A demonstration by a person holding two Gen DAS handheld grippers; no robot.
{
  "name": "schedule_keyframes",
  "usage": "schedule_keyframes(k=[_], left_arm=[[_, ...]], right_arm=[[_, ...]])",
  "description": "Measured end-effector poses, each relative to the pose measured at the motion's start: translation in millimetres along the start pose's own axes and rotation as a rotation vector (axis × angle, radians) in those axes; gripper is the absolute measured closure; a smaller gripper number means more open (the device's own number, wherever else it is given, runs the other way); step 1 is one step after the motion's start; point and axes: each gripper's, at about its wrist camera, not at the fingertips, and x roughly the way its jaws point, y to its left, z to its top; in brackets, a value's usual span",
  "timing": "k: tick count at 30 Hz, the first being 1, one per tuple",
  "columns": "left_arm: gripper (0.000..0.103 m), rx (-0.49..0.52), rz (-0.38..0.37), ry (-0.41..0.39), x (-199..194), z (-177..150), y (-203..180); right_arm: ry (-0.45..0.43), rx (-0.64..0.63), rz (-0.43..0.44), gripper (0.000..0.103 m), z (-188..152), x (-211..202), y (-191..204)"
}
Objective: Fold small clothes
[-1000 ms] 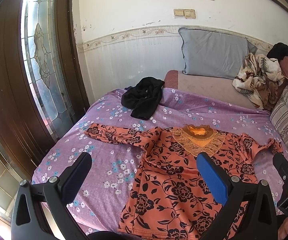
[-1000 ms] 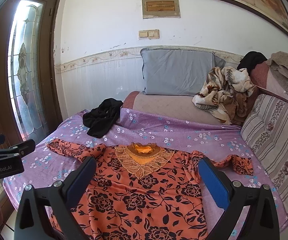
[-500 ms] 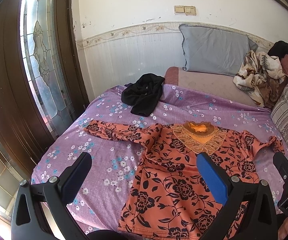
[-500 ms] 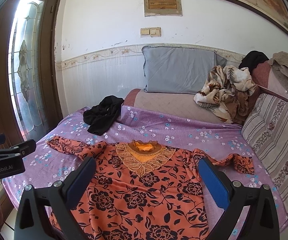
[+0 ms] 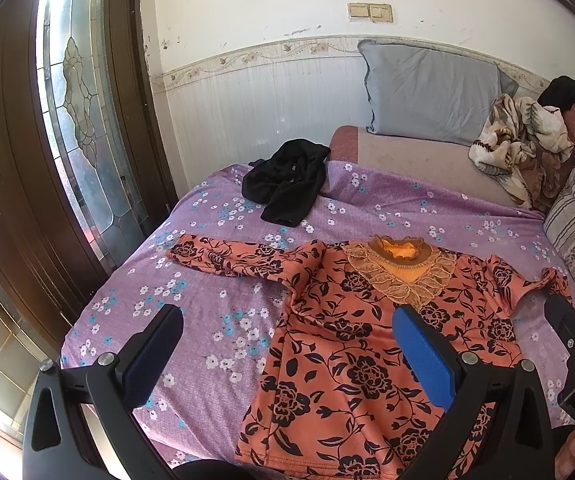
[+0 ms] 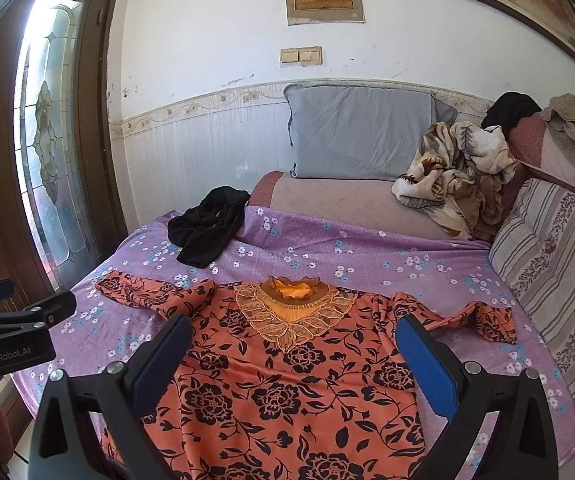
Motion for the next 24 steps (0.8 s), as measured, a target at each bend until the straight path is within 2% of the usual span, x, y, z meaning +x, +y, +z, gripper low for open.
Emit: schedule_keyframes(k=[10,15,20,22,24], left_arm=[[0.000,0.014,0.007,0.018,15,1,-6],[0.000,0.033,0.016,0.038,44,1,-16],[0.000,0.058,0.031,0.092,108,-7,-40],[0.000,0.073,0.025,0.155,148,-14,-54],[0.000,0.085,-0.010,0.261,194,-26,-70]], right_arm=[[0.011,-0.009,0.007,0.000,-1,14,3],[0.024,0.007,0.004,0.000,-3,36,-5],[0.072,0.043,-0.033,0.000,-16,76,-30],[0.106,0.078,-0.050,0.000,-24,97,-49],[0.145,0.128,-0.066,0.000,-34,122,-76]])
